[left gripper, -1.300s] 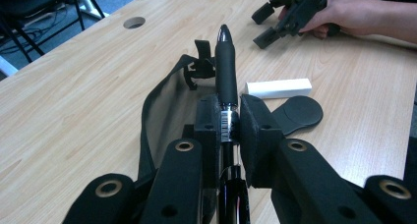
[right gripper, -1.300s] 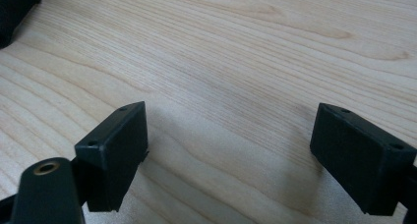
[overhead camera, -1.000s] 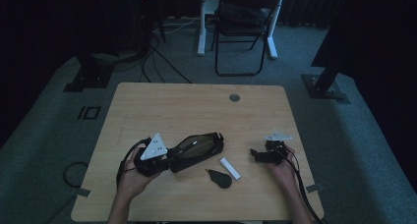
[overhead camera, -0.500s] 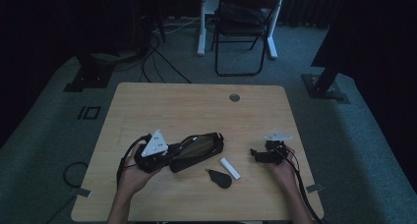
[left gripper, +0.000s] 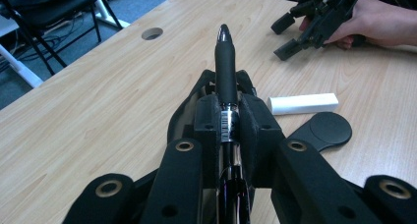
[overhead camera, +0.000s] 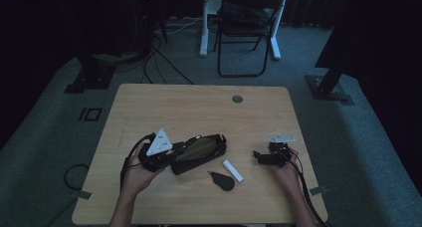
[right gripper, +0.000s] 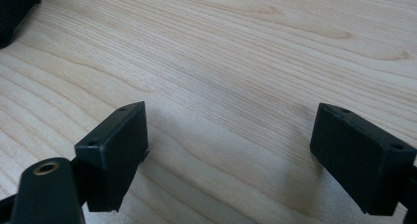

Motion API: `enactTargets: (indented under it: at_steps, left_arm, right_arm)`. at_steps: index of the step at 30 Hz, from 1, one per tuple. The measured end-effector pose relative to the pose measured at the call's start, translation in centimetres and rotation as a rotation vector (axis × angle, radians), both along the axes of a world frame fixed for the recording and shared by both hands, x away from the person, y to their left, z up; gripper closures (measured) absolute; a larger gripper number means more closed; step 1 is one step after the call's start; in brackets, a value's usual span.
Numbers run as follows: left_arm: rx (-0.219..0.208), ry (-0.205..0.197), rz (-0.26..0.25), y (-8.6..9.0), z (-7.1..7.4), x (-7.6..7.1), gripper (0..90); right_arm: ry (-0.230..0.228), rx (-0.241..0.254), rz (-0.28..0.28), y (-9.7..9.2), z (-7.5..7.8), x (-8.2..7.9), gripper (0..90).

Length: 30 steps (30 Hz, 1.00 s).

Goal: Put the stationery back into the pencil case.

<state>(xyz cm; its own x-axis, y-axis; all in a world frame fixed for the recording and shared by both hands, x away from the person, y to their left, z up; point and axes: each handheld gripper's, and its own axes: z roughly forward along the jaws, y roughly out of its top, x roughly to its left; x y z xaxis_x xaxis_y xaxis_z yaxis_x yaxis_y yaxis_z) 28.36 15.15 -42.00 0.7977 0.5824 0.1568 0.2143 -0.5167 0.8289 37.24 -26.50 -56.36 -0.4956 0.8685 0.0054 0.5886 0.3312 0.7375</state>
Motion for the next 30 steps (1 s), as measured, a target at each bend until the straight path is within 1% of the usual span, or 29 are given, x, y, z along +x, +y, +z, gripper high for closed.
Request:
enactTargets:
  at_steps: [13, 30]
  left_arm:
    - [0.009, -0.006, 0.01, -0.4, 0.0, 0.6, 79.4]
    - [0.009, -0.01, 0.006, -0.8, 0.3, 1.4, 79.3]
  right_arm:
    - [0.0, 0.0, 0.0, 0.0, 0.0, 0.0, 14.3]
    - [0.0, 0.0, 0.0, 0.0, 0.0, 0.0, 14.3]
